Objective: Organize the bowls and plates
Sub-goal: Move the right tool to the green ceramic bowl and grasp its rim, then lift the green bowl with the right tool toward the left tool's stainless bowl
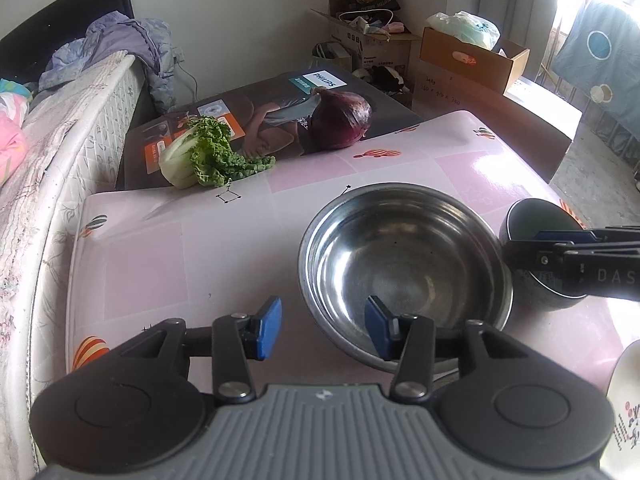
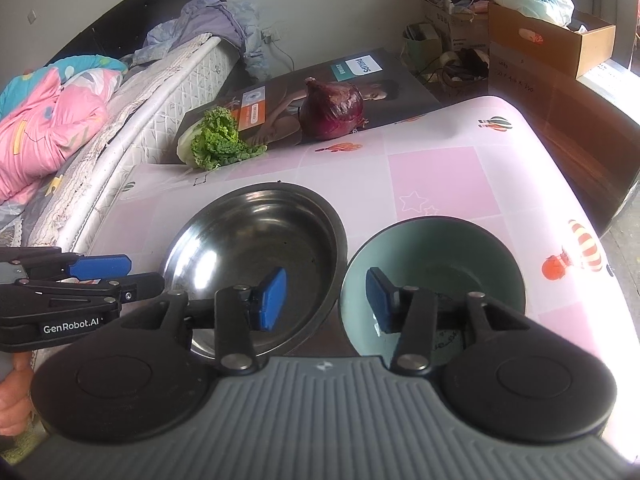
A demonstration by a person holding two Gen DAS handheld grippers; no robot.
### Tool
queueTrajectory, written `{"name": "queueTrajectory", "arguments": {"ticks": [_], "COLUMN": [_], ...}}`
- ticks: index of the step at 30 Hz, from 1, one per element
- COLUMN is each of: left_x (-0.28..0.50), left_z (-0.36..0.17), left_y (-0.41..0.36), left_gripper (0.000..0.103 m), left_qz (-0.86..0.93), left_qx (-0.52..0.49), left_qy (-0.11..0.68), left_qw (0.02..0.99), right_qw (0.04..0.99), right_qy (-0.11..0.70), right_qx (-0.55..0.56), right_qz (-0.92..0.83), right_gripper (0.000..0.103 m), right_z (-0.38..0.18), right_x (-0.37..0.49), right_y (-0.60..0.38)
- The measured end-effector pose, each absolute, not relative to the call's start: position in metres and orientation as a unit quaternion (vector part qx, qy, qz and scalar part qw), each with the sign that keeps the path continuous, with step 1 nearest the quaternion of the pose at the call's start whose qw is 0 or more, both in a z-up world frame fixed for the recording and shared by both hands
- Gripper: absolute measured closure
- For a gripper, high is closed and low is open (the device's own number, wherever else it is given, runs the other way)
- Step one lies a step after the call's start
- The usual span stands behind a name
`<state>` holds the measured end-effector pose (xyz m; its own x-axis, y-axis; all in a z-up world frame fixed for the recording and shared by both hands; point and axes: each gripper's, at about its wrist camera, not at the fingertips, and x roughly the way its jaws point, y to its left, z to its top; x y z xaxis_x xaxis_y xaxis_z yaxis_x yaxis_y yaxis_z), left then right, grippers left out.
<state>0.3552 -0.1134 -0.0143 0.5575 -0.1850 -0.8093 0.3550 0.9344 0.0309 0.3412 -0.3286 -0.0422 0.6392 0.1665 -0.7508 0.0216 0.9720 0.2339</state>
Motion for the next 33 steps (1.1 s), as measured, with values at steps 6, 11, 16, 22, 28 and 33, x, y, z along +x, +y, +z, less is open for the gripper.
{"name": "queueTrajectory", "arguments": {"ticks": [6, 11, 16, 22, 28, 33], "left_x": [0.334, 0.307, 0.285, 0.271, 0.277, 0.291], "left_z": [0.005, 0.024, 0.040, 0.042, 0.021, 0.003], "left_y": [-0.107, -0.112, -0.126, -0.154, -0.198, -0.221], "left_gripper": [0.044, 0.037, 0.035, 0.033, 0.033, 0.044], "left_qz": [-0.160, -0.190, -0.226, -0.259, -0.261, -0.250], "left_qx": [0.087, 0.080, 0.076, 0.073, 0.079, 0.055], "left_qy": [0.433, 0.420, 0.414, 0.415, 0.421, 0.441], "left_qw": [0.883, 0.884, 0.878, 0.869, 0.865, 0.860], "right_qw": [0.906, 0.913, 0.916, 0.915, 0.899, 0.879], "right_qy": [0.403, 0.386, 0.381, 0.376, 0.385, 0.399], "right_qx": [0.120, 0.121, 0.119, 0.144, 0.207, 0.259], "right_qz": [0.043, 0.044, 0.038, 0.014, 0.009, 0.018], "right_gripper": [0.054, 0.050, 0.049, 0.048, 0.048, 0.048], "right_z": [-0.025, -0.007, 0.005, 0.009, -0.008, -0.033], "right_x": [0.318, 0.287, 0.254, 0.220, 0.222, 0.244], "right_y": [-0.338, -0.354, -0.375, -0.412, -0.453, -0.484]}}
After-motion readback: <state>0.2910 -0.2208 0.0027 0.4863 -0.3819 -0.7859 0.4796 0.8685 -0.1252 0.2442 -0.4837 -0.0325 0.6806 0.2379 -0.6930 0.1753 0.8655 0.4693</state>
